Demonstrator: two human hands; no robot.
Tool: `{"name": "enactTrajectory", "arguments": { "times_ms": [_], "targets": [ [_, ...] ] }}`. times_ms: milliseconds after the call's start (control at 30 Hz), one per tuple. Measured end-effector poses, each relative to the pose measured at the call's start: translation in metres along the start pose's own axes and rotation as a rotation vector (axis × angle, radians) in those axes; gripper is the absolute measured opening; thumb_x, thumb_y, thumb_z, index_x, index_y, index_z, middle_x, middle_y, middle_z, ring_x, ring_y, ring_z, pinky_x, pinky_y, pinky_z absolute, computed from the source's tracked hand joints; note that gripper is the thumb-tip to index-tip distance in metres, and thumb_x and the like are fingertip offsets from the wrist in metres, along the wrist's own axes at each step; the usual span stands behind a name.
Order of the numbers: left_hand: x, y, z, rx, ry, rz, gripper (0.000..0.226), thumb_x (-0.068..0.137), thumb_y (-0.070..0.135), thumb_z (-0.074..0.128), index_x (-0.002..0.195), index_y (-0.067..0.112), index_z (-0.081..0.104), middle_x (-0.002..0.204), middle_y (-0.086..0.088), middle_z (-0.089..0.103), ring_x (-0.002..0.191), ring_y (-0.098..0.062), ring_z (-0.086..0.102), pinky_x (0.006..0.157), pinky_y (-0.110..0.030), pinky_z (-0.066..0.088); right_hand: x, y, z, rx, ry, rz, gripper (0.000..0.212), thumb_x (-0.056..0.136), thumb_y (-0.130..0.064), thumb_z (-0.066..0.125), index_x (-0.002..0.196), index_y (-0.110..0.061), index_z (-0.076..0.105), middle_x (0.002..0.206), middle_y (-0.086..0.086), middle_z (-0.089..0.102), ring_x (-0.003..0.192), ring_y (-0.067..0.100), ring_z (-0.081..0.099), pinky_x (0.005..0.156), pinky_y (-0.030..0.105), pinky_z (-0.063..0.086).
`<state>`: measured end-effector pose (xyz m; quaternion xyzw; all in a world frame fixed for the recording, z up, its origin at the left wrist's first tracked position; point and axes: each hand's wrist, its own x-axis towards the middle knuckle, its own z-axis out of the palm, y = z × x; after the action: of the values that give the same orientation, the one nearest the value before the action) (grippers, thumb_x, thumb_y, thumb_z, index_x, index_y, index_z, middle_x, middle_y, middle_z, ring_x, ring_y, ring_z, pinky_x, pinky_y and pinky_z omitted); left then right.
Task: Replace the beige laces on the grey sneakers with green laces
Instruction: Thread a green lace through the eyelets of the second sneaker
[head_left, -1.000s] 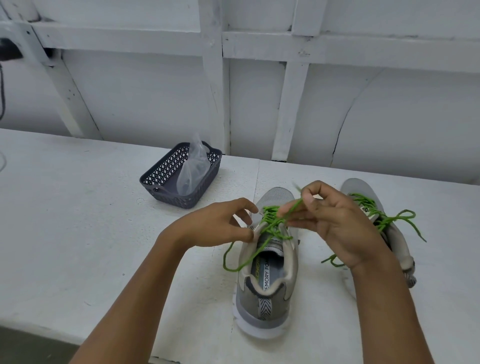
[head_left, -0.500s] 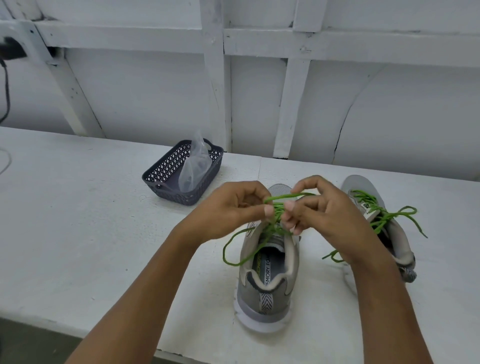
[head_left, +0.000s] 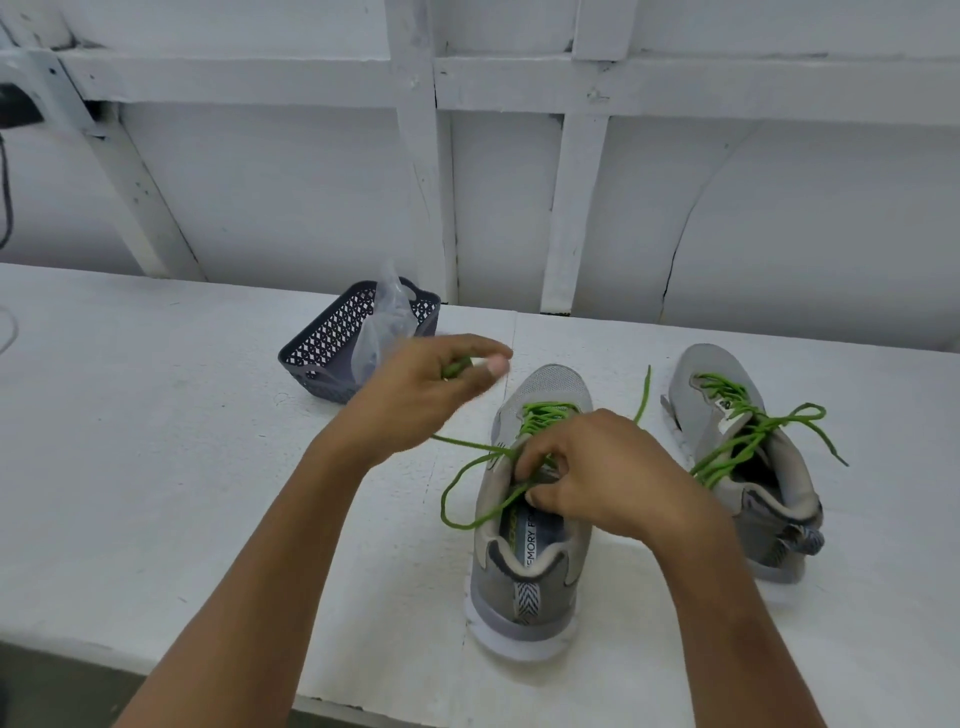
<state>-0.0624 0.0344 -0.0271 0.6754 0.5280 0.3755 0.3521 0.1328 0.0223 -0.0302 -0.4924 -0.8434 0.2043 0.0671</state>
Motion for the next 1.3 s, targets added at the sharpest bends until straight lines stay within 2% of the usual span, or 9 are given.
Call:
{"name": "enactTrajectory", "arguments": {
  "times_ms": [100, 200, 300, 433, 700, 933, 1000, 1133, 1300],
  "targets": [
    [-0.004, 0.003, 0.002, 0.172, -0.161, -0.044, 0.066, 0.079, 0.066, 0.05, 0.133, 0.029, 0.054, 0.068, 0.02, 0.057, 0.063, 0.0, 0.055, 0.062, -0.016, 0.047, 0.001, -0.004, 0.003, -0.088, 0.033, 0.007, 0.008, 0.081, -0.029, 0.068, 0.085, -0.036, 0.07, 0.063, -0.016, 0.047, 0.066, 0.006, 0.045, 0.051, 0.02, 0.03],
    [-0.007, 0.003, 0.0, 0.169, -0.215, -0.041, 0.057, 0.085, 0.069, 0.038, 0.125, 0.03, 0.052, 0.079, 0.013, 0.059, 0.075, 0.0, 0.057, 0.075, -0.027, 0.049, 0.0, 0.003, 0.003, 0.061, 0.123, 0.005, 0.01, 0.082, -0.024, 0.066, 0.078, -0.031, 0.061, 0.057, -0.009, 0.051, 0.062, 0.009, 0.049, 0.053, 0.026, 0.037],
    [-0.005, 0.004, 0.0, 0.203, -0.237, -0.022, 0.033, 0.093, 0.058, 0.045, 0.103, 0.027, 0.049, 0.071, 0.017, 0.056, 0.063, 0.001, 0.048, 0.066, -0.022, 0.043, -0.002, 0.008, -0.001, 0.319, 0.157, 0.036, 0.011, 0.087, -0.02, 0.066, 0.082, -0.027, 0.058, 0.059, -0.003, 0.066, 0.052, 0.005, 0.053, 0.051, 0.019, 0.04],
    [0.002, 0.003, 0.002, 0.364, -0.213, -0.017, 0.018, 0.097, 0.035, 0.058, 0.101, 0.021, 0.048, 0.064, 0.008, 0.056, 0.053, -0.004, 0.044, 0.058, -0.03, 0.043, -0.002, 0.012, -0.001, 0.542, 0.255, 0.097, 0.019, 0.092, -0.026, 0.065, 0.082, -0.023, 0.05, 0.067, -0.006, 0.073, 0.048, 0.006, 0.06, 0.052, 0.021, 0.042],
    [0.009, -0.001, 0.006, 0.604, -0.277, -0.148, 0.03, 0.097, 0.049, 0.053, 0.107, 0.022, 0.045, 0.077, 0.0, 0.064, 0.069, -0.016, 0.058, 0.064, -0.035, 0.047, 0.004, 0.011, 0.007, 0.211, 0.177, 0.059, 0.01, 0.079, -0.049, 0.074, 0.083, -0.04, 0.076, 0.056, -0.037, 0.051, 0.055, 0.001, 0.048, 0.056, 0.023, 0.031],
    [0.005, 0.0, 0.005, 0.258, -0.192, -0.195, 0.06, 0.082, 0.08, 0.043, 0.097, 0.022, 0.051, 0.072, 0.005, 0.056, 0.067, -0.012, 0.051, 0.063, -0.029, 0.043, -0.004, 0.012, -0.006, 0.055, -0.029, -0.008, 0.025, 0.079, -0.034, 0.07, 0.103, -0.041, 0.073, 0.067, -0.013, 0.056, 0.065, 0.004, 0.049, 0.06, 0.024, 0.042],
    [0.003, -0.004, 0.004, 0.05, -0.271, -0.133, 0.058, 0.088, 0.073, 0.041, 0.099, 0.017, 0.05, 0.069, 0.006, 0.051, 0.059, -0.011, 0.042, 0.052, -0.023, 0.037, -0.005, 0.013, -0.008, 0.004, -0.08, -0.002, 0.022, 0.079, -0.03, 0.07, 0.099, -0.039, 0.073, 0.074, -0.012, 0.06, 0.068, 0.005, 0.052, 0.062, 0.026, 0.045],
    [0.006, -0.002, 0.007, -0.155, -0.214, -0.205, 0.053, 0.091, 0.067, 0.032, 0.082, 0.016, 0.044, 0.058, 0.006, 0.035, 0.049, -0.008, 0.024, 0.042, -0.019, 0.022, -0.004, 0.016, -0.001, 0.081, 0.041, 0.016, 0.007, 0.078, -0.023, 0.07, 0.078, -0.027, 0.064, 0.056, -0.009, 0.052, 0.055, 0.005, 0.047, 0.052, 0.024, 0.034],
    [0.009, -0.006, 0.006, -0.04, -0.191, -0.108, 0.031, 0.089, 0.037, 0.066, 0.074, 0.014, 0.052, 0.053, 0.009, 0.044, 0.048, -0.009, 0.033, 0.045, -0.024, 0.031, -0.003, 0.016, -0.008, 0.526, 0.279, 0.113, 0.017, 0.089, -0.028, 0.068, 0.081, -0.024, 0.053, 0.061, -0.006, 0.07, 0.045, 0.005, 0.052, 0.049, 0.02, 0.04]
  ]
}}
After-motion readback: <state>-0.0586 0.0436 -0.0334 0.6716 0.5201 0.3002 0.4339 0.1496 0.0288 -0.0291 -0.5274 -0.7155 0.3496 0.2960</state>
